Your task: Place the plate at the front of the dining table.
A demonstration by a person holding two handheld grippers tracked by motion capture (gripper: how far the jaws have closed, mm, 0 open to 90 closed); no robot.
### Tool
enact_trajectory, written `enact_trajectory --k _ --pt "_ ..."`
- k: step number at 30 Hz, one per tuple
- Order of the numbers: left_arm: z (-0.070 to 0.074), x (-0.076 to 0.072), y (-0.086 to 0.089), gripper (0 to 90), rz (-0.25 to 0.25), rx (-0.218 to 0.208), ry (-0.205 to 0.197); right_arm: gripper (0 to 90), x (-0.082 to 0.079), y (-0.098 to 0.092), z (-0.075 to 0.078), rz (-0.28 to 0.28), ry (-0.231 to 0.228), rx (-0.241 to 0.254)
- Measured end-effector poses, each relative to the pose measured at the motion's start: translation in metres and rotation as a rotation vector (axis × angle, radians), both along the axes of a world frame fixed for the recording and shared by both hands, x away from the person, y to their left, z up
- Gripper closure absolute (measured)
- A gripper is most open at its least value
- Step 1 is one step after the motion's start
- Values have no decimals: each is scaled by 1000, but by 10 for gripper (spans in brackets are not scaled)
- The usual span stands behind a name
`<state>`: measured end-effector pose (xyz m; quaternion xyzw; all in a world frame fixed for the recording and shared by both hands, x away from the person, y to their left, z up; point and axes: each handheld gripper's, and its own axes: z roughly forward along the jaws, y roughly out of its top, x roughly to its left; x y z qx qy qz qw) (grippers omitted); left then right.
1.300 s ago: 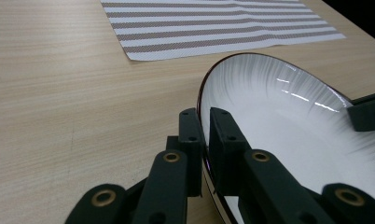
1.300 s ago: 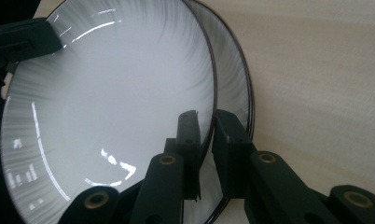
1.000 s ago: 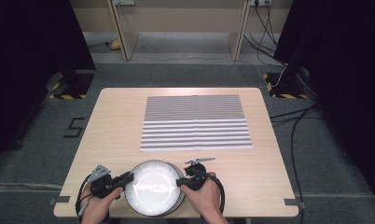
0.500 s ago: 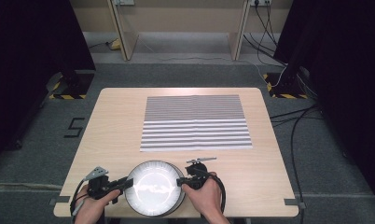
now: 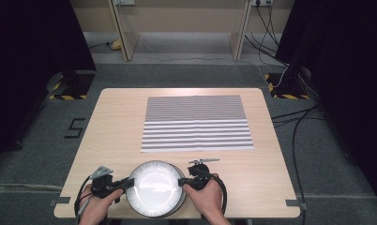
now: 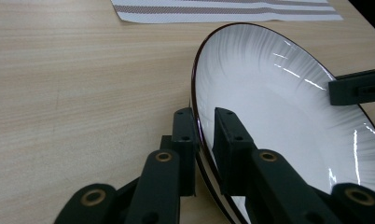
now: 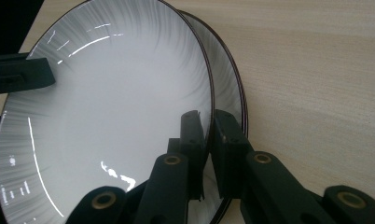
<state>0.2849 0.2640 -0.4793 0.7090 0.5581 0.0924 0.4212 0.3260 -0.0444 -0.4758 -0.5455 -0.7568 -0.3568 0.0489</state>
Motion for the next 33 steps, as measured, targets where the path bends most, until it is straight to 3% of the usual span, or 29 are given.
enact_trajectory --k 2,8,11,17,20,25,33 --pt "1 2 -2 812 8 1 -6 846 0 -2 -1 -10 -7 17" --pt "1 6 -2 832 10 -30 1 864 3 -4 7 -28 -72 3" --pt "6 7 -1 846 22 -47 -26 869 4 -5 12 -26 -113 8" --pt "17 14 -3 864 16 -20 -96 874 6 -4 20 -25 -183 -11" --pt "17 16 -6 864 14 -12 -113 874 7 -4 23 -23 -221 -32" --pt "15 16 -7 864 17 -23 -117 875 6 -6 22 -29 -246 -30" --pt "15 16 -9 864 12 -27 -117 875 4 -9 23 -33 -247 -26"
